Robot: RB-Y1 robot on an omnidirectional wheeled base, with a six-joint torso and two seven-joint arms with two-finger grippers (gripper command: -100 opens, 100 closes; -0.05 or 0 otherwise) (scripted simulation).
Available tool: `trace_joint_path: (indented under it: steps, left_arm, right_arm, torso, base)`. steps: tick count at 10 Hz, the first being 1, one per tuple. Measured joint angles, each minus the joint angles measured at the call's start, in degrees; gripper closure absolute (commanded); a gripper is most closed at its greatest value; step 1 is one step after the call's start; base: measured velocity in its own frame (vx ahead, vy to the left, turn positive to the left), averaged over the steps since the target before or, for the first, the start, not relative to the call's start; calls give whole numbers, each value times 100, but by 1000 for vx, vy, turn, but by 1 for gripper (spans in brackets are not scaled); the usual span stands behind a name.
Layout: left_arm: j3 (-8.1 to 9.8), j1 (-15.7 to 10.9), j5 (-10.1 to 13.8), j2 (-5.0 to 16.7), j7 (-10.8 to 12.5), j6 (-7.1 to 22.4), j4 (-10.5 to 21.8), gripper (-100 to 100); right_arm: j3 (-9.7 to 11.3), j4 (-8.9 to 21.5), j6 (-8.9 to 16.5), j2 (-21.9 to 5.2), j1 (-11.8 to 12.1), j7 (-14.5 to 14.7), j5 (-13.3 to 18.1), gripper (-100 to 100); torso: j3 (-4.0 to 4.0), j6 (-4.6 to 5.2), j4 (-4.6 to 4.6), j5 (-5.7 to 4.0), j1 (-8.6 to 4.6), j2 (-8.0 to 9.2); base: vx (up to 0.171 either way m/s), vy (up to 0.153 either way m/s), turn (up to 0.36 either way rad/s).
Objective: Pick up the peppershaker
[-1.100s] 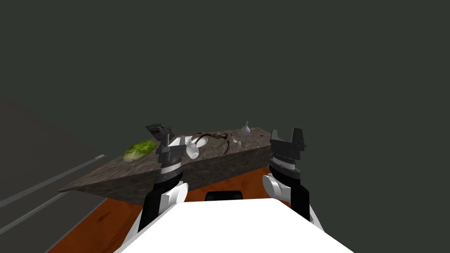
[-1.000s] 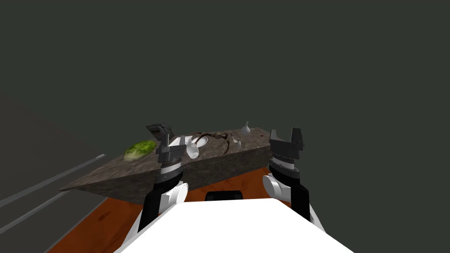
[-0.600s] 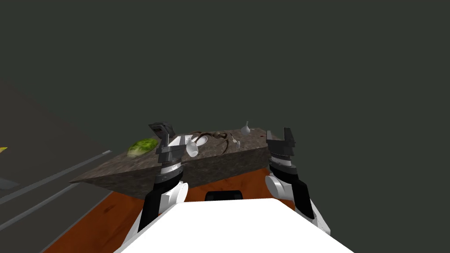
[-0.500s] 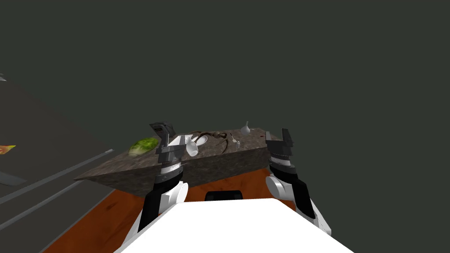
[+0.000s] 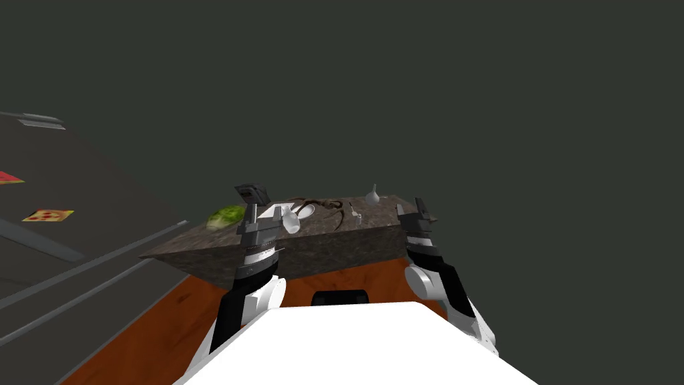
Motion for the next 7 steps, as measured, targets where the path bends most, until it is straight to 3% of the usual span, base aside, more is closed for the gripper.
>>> trace_joint_path:
  steps: [7]
  left_arm:
    - [0, 1, 0, 0, 0, 0, 0, 0]
  right_arm:
    - [-37, 512, 722, -207, -134, 47, -997, -100]
  torso:
    - [-5, 2, -2, 1, 10, -9]
  base:
    - [-24, -70, 66]
